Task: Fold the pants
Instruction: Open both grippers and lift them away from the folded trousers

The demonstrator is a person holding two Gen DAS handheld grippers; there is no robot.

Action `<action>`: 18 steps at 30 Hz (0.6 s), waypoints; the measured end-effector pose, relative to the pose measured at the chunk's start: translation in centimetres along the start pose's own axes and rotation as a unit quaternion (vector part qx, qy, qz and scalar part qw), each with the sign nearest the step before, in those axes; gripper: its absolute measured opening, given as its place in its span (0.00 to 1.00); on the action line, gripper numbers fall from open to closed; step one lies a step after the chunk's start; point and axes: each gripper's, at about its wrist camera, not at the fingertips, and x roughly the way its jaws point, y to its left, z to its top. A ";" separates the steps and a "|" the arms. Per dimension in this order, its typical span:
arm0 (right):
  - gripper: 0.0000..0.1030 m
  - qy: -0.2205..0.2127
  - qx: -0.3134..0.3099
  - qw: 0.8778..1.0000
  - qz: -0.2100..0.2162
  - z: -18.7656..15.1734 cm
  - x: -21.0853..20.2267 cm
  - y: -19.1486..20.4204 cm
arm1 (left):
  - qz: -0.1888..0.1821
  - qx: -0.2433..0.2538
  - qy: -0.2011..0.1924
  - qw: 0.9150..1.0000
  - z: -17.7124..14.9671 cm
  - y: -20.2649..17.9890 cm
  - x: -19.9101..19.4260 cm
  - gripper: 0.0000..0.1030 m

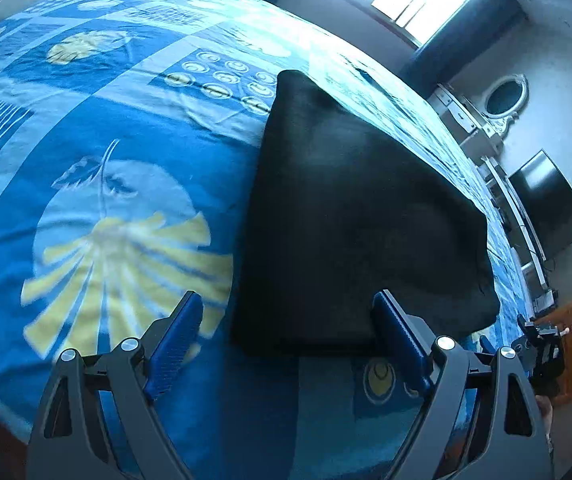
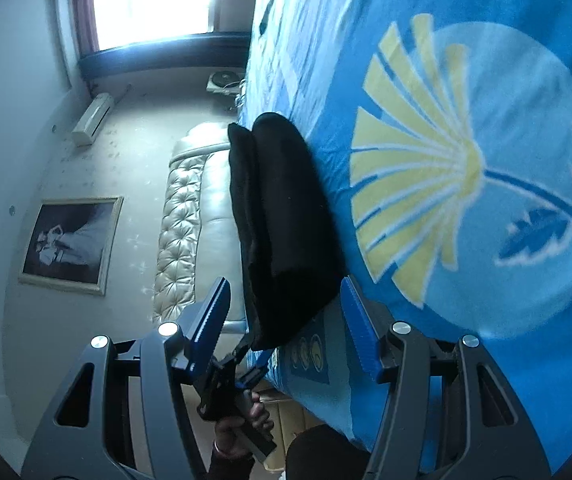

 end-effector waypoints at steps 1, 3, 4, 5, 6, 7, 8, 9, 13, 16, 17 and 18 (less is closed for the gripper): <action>0.56 -0.001 0.002 1.000 -0.004 -0.2 -0.1 0.0 | 0.001 -0.003 0.002 1.000 -0.4 0.1 -0.3 0.83; 0.56 0.001 0.000 1.000 -0.020 -0.6 -0.2 0.2 | 0.005 -0.007 0.005 1.000 -1.1 0.1 -0.8 0.83; 0.56 0.004 -0.004 1.000 -0.030 -0.8 -0.2 0.4 | 0.008 -0.005 0.008 1.000 -1.5 0.1 -1.1 0.83; 0.56 0.008 -0.010 0.999 -0.042 -0.9 -0.2 0.6 | 0.011 -0.002 0.011 1.000 -1.6 0.0 -1.2 0.83; 0.56 0.013 -0.020 0.998 -0.060 -1.2 -0.1 1.0 | 0.018 0.005 0.015 1.000 -1.8 -0.2 -1.3 0.83; 0.56 0.017 -0.031 0.996 -0.078 -1.5 0.1 1.5 | 0.033 0.016 0.019 0.999 -2.1 -0.5 -1.4 0.83; 0.57 0.021 -0.045 0.994 -0.097 -1.9 0.2 1.9 | 0.044 0.028 0.021 0.998 -2.5 -0.8 -1.5 0.83; 0.61 0.018 -0.067 0.990 -0.125 -2.5 0.2 2.6 | 0.053 0.042 0.020 0.998 -2.9 -1.2 -1.7 0.83; 0.76 -0.025 -0.191 0.954 -0.229 -6.1 0.2 6.1 | 0.076 0.076 0.008 0.994 -4.0 -2.7 -2.9 0.83; 0.77 -0.059 -0.286 0.913 -0.285 -9.5 0.6 8.5 | 0.087 0.090 -0.023 0.992 -4.7 -4.2 -4.6 0.83; 0.79 -0.066 -0.302 0.905 -0.292 -10.3 0.6 9.0 | 0.090 0.094 -0.031 0.991 -4.9 -4.5 -5.0 0.83; 0.82 -0.076 -0.327 0.892 -0.301 -11.4 0.8 9.6 | 0.093 0.097 -0.043 0.990 -5.2 -4.8 -5.5 0.83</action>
